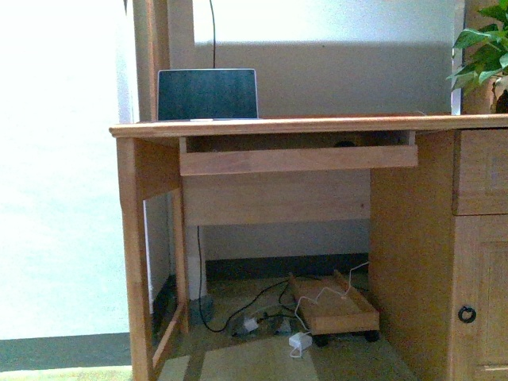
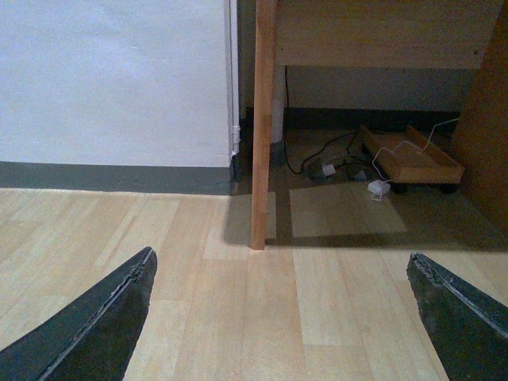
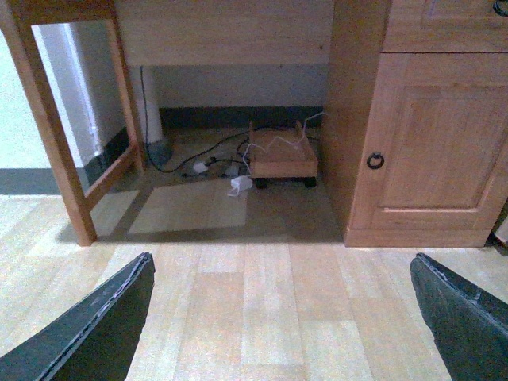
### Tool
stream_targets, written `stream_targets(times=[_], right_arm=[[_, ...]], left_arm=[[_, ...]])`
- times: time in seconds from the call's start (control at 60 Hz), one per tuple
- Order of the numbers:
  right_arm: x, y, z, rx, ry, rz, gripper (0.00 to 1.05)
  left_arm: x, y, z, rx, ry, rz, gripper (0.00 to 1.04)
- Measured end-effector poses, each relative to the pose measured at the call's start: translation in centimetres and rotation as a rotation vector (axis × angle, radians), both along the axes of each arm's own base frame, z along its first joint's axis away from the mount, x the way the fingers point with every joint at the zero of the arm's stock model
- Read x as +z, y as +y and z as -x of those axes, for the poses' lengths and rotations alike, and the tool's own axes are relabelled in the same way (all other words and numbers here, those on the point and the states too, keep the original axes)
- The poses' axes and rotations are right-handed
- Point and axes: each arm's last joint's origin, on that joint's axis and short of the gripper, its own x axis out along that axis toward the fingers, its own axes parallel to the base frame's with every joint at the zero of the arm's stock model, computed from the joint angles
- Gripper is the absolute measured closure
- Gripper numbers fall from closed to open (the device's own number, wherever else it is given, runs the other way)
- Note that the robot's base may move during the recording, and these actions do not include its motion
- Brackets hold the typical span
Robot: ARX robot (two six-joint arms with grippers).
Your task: Place mouse
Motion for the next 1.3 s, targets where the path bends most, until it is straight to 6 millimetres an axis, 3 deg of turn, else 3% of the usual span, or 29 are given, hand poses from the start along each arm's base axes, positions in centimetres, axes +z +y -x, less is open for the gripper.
stream_targets(times=[1.3], right_arm=[[0.00,0.00,0.00,0.000,0.000,0.000,0.07]], left_arm=[[0.00,0.00,0.00,0.000,0.000,0.000,0.08]])
